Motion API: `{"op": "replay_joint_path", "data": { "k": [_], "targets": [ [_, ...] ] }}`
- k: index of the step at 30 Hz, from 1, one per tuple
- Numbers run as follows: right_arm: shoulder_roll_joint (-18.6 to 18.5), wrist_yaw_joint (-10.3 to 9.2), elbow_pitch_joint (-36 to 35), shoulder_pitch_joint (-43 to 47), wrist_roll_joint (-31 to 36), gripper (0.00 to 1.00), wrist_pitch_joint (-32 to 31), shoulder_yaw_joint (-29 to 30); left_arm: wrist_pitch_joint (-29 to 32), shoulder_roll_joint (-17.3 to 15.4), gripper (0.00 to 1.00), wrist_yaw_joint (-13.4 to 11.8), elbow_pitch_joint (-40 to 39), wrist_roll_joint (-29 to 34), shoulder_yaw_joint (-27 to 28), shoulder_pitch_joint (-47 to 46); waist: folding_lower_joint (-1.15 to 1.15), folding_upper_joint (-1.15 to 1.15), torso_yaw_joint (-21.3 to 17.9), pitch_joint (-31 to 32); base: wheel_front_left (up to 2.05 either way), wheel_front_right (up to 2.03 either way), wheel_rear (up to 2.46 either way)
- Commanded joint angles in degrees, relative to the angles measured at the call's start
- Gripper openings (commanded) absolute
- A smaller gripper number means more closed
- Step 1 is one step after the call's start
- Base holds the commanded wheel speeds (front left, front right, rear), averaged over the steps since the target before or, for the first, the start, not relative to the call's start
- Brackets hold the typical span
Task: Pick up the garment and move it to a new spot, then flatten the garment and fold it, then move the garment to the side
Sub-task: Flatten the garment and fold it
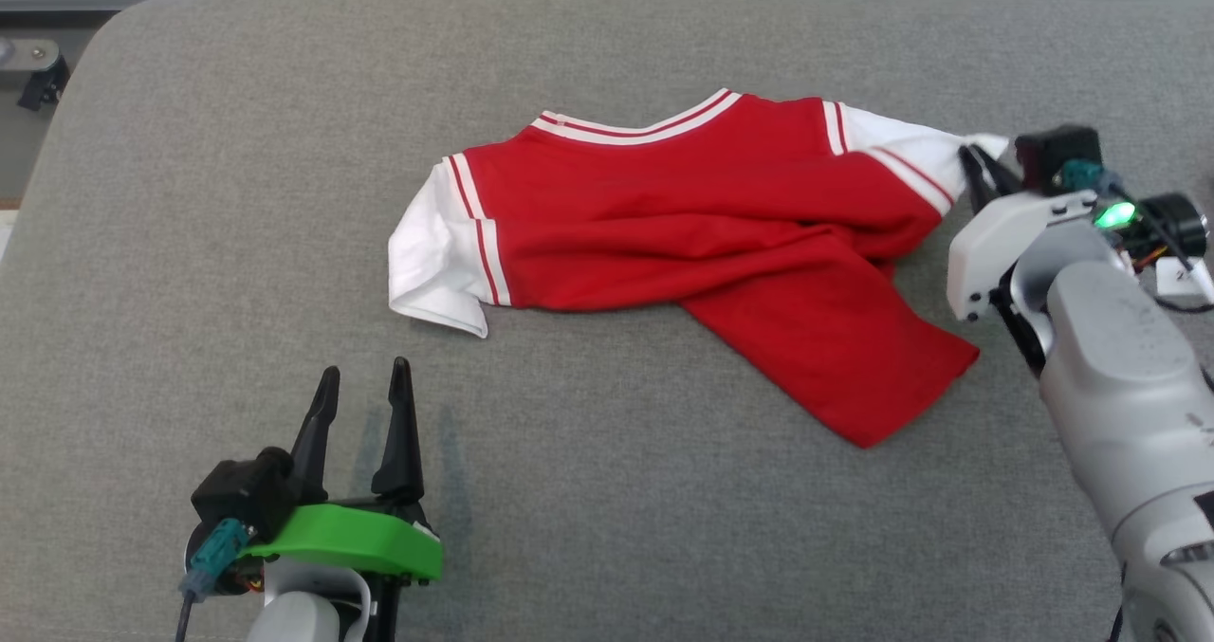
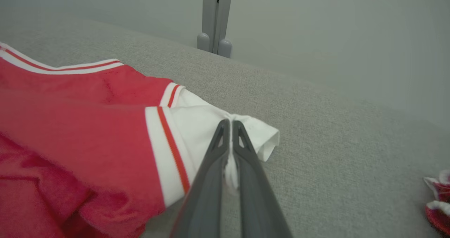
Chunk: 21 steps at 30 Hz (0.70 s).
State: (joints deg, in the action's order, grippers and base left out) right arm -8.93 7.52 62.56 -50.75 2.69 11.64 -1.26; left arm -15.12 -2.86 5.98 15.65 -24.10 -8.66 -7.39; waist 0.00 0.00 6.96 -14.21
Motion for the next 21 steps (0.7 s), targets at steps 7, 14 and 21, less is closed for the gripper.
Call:
{"op": "replay_joint_path", "data": {
  "k": [7, 14, 21],
  "targets": [
    [-4.9, -0.07, -3.1, -10.4, 3.5, 0.00, -0.2, -4.0, 0.0, -0.1, 1.00, -0.5, -0.4, -0.8, -1.5, 0.3, 0.00, 0.00, 1.6, 0.5, 0.00, 0.00, 0.00],
    [-10.0, -0.08, -4.3, -19.3, 10.0, 0.00, -0.5, -9.0, 0.0, -0.1, 1.00, -0.5, -1.3, -1.5, -3.1, -0.1, 0.00, 0.00, 4.5, -0.9, 0.00, 0.00, 0.00],
    [-11.1, -0.08, -3.9, -24.5, 15.1, 0.00, 0.3, -8.9, 0.0, -0.1, 1.00, -1.1, -2.2, -2.5, -5.0, -1.0, 0.00, 0.00, 7.4, -2.9, 0.00, 0.00, 0.00]
  ]
}}
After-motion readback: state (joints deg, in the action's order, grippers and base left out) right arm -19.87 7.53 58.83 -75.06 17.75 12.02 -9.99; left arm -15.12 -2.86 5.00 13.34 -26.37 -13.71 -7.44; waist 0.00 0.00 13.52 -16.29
